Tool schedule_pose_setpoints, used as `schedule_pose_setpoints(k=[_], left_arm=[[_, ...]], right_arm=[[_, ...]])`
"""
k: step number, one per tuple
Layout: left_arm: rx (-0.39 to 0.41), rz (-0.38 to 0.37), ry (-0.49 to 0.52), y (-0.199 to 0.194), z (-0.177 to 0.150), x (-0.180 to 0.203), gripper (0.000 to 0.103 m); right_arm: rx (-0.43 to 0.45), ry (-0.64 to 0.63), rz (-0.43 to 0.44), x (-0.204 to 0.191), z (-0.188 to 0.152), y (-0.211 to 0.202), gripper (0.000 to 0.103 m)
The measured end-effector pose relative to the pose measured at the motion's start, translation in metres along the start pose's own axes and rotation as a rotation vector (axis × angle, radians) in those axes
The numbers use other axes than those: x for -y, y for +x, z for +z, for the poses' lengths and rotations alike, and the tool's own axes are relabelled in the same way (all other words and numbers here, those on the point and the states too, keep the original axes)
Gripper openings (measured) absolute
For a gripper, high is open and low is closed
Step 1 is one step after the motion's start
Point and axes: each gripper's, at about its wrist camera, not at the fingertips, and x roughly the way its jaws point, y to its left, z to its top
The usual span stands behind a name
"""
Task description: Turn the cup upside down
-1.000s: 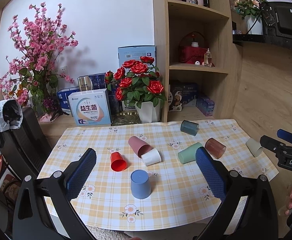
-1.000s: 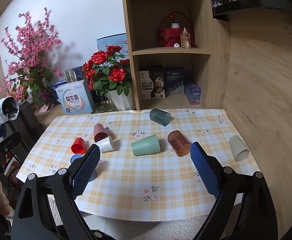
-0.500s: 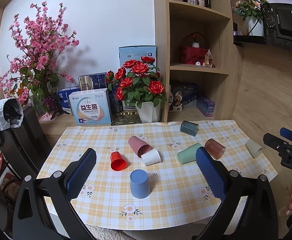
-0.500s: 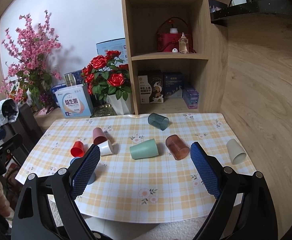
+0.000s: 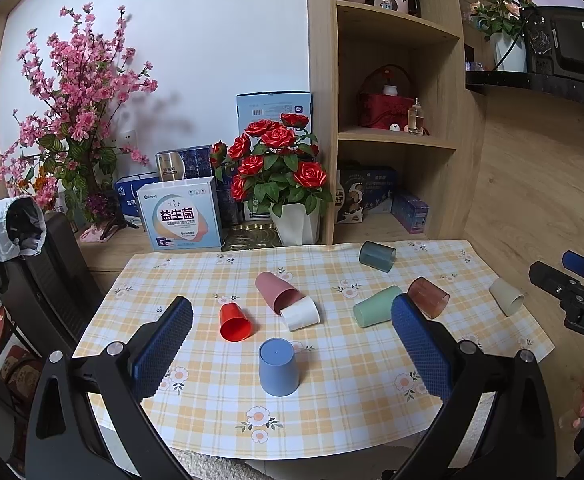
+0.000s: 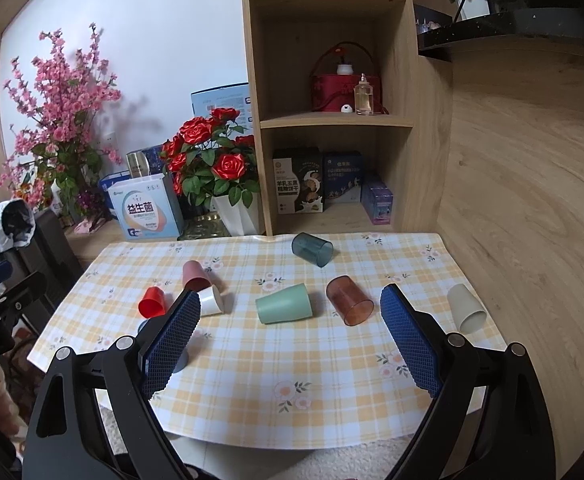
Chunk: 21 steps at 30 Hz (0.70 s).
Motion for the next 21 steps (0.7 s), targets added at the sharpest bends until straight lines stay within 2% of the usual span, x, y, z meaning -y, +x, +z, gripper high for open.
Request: schedule_pose_setpoints(k=[21], left_arm=[[-0.015,0.009,-0.01,0.001,-0.001,-0.002,0.097]], right_arm=[[0.001,-0.001,-0.002,0.0023,0.0001,-0.0006,0.089]])
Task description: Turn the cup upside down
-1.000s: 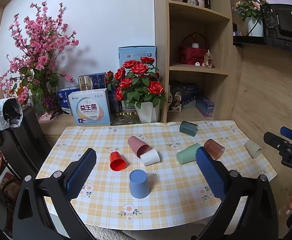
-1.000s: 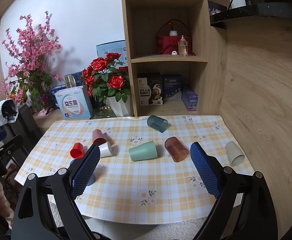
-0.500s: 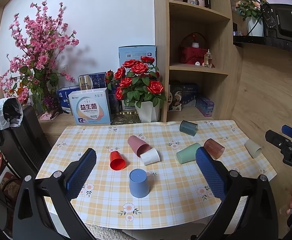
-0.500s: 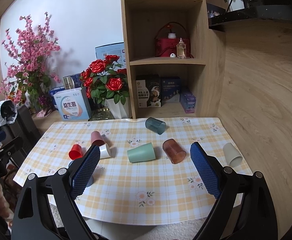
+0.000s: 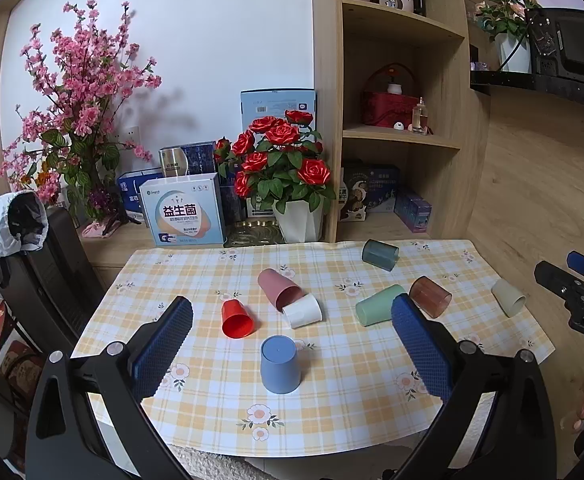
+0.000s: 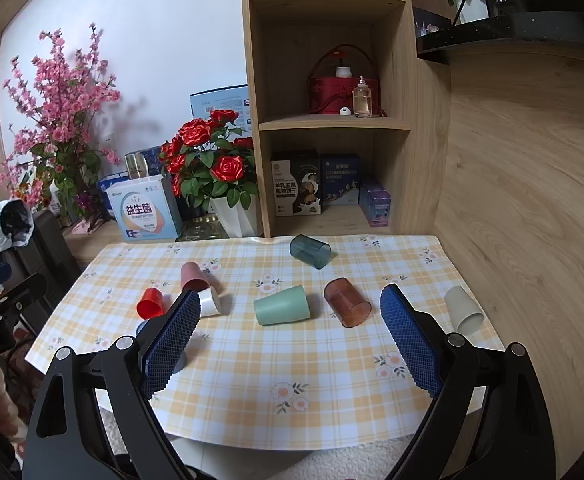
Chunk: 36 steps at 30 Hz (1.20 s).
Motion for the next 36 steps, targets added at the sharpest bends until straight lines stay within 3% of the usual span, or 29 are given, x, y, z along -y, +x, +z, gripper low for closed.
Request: schedule_pose_setpoints(k=[15,25,30,36], left_arm=[[-0.005,-0.008,-0.008,0.002,-0.001,-0.002,0.097],[-0.006,0.032,-0.043,0.008,-0.001,-0.009,0.097],[0.007,0.01,-0.091,0.014,-0.006,-0.021,0.097],[-0.016,0.029,-0.123,0.039,-0.016,-0.044,0.097]], right_arm=[[-0.01,-0.002,-0.003,0.002,-0.002,0.004,0.089],[0.01,0.0,0.019,0.001,-0.006,0.006,0.089],[0.023,0.006,0.076,0.001,-0.013,0.018,0.089],[0.018,-0.088,0.168,-0.016,-0.03,0.059,0.089]])
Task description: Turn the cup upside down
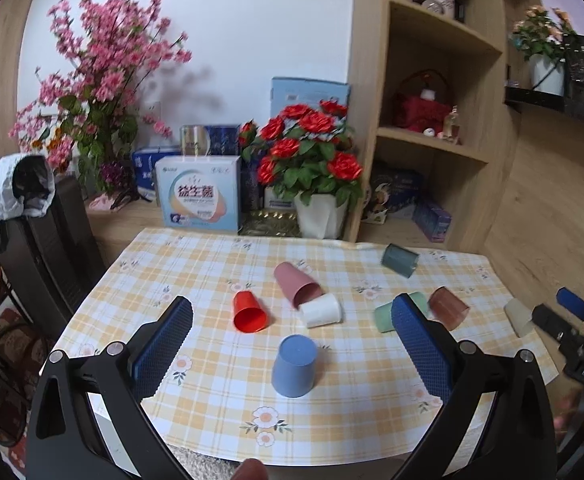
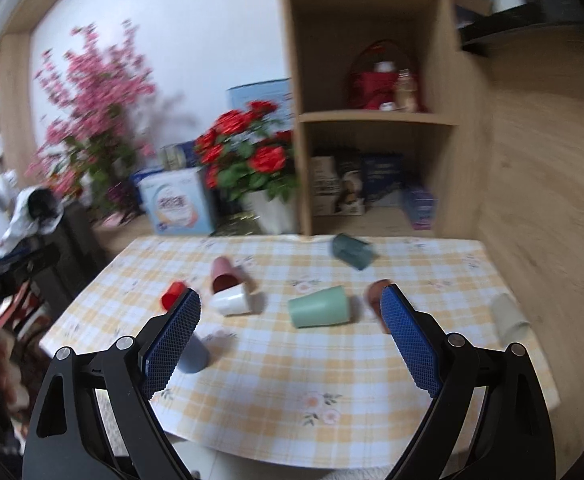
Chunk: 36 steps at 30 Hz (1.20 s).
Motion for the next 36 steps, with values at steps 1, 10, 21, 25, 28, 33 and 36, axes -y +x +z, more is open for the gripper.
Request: schedule_pose_setpoints(k=[1,10,21,25,28,33,36], left_arm=[[0.001,-0.005,-0.004,0.004,-0.001,-0.004,0.097],[-0.019,0.094,-0.025,0.054,-0.023,-0.054,0.097],[-0.116,0.15,-0.114,0.103,-0.051,-0.111,0.097],[-0.184,0.121,-0.132,0.117,-0.062,-0.115,0.097],[-0.204,0.116,-0.153,0.123,-0.066,-0.118,0.097],[-0.183,0.134,-0.164,0.125,-0.063,-0.115,0.097],[-0.163,0.13,-0.159,0.125,-0.058,-0.11,0.097]], right_arm=[[0.004,-0.034,0.013,-0.005,-0.005,0.015,0.089],[-0.145,-0.176,0.251,-0.068,-0.043,0.142,0.089],[-0.318,-0.342,0.372,-0.156,-0.088,0.249,0.088],[-0.377,-0.27,0.405,-0.153,-0.097,0.27,0.086],[-0.394,-0.216,0.443,-0.147,-0.1,0.273,0.064],[-0.388,-0.065,0.471,-0.109,-0.076,0.272,0.063],[-0.36,-0.009,0.45,-0.081,-0.048,0.268,0.063]])
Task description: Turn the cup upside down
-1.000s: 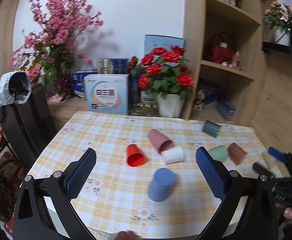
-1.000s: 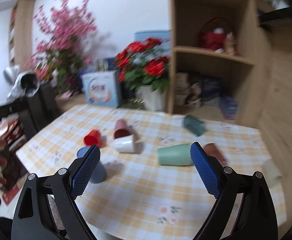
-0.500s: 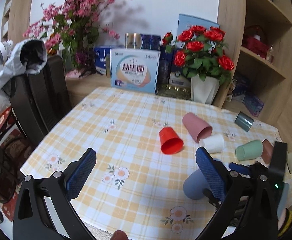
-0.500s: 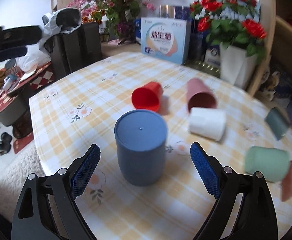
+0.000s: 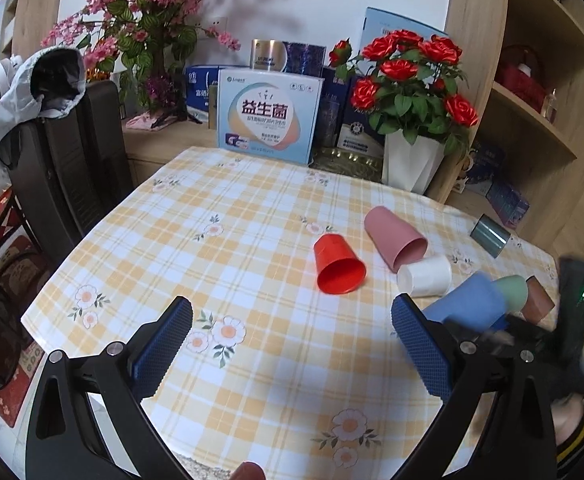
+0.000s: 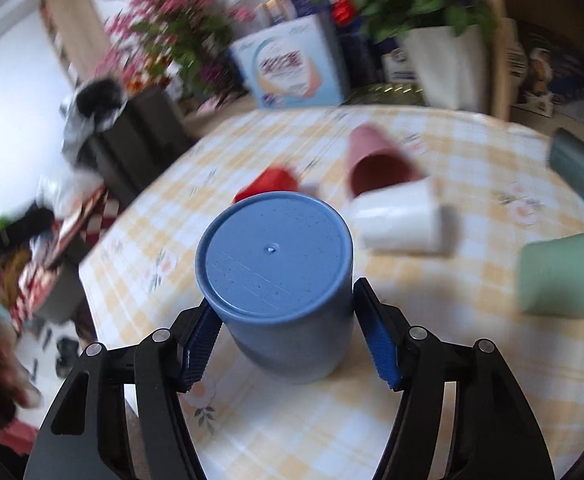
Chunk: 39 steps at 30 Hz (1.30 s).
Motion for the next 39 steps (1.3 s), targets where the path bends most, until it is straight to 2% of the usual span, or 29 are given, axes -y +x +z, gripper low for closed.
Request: schedule_pose_setpoints(k=[2,4,6,8,12,15,18,20,22,25,27,28,29,33,34,35,39], left_arm=[[0.014,-0.005,0.001,-0.001,0.003,0.004,0.097],[0.022,-0.013,0.0,-0.001,0.006,0.006,0.097],[0.023,-0.021,-0.001,0.001,0.008,0.009,0.097],[0.016,-0.023,0.004,0.003,0.01,0.013,0.097],[0.02,-0.028,0.001,0.003,0.016,0.018,0.097],[0.034,-0.003,0.027,0.001,0.02,0.02,0.097],[0.031,0.005,0.027,0.002,0.022,0.019,0.097],[0.025,0.011,0.029,0.004,0.024,0.019,0.097],[0.022,0.011,0.035,0.004,0.025,0.021,0.097],[0.027,0.023,0.056,0.003,0.027,0.024,0.097],[0.029,0.026,0.071,0.002,0.028,0.026,0.097],[0.023,0.014,0.081,0.002,0.03,0.027,0.097],[0.017,0.001,0.088,0.001,0.031,0.029,0.097],[0.045,-0.01,0.113,-0.006,0.039,0.037,0.097],[0.053,-0.013,0.117,-0.009,0.041,0.039,0.097],[0.067,-0.01,0.126,-0.012,0.044,0.043,0.097],[0.102,-0.009,0.164,-0.028,0.053,0.059,0.097]], right_arm=[[0.018,-0.016,-0.054,0.016,0.022,-0.016,0.063],[0.02,-0.065,-0.15,0.032,0.05,-0.025,0.063],[-0.053,-0.146,-0.293,0.053,0.081,-0.015,0.063],[-0.137,-0.193,-0.386,0.076,0.101,0.005,0.063],[-0.327,-0.294,-0.558,0.112,0.115,0.06,0.063],[-0.416,-0.322,-0.584,0.12,0.115,0.093,0.063],[-0.398,-0.364,-0.604,0.113,0.118,0.11,0.063],[-0.417,-0.379,-0.615,0.112,0.12,0.125,0.064],[-0.445,-0.356,-0.575,0.109,0.122,0.132,0.064],[-0.403,-0.297,-0.538,0.109,0.126,0.127,0.065],[-0.337,-0.233,-0.489,0.104,0.128,0.107,0.074],[-0.3,-0.201,-0.458,0.102,0.128,0.094,0.084],[-0.257,-0.178,-0.438,0.1,0.128,0.079,0.089],[-0.082,-0.11,-0.383,0.091,0.116,0.011,0.089],[-0.049,-0.081,-0.36,0.089,0.11,-0.007,0.089],[-0.049,-0.081,-0.36,0.089,0.11,-0.007,0.089],[0.084,0.069,-0.285,0.087,0.082,-0.084,0.089]])
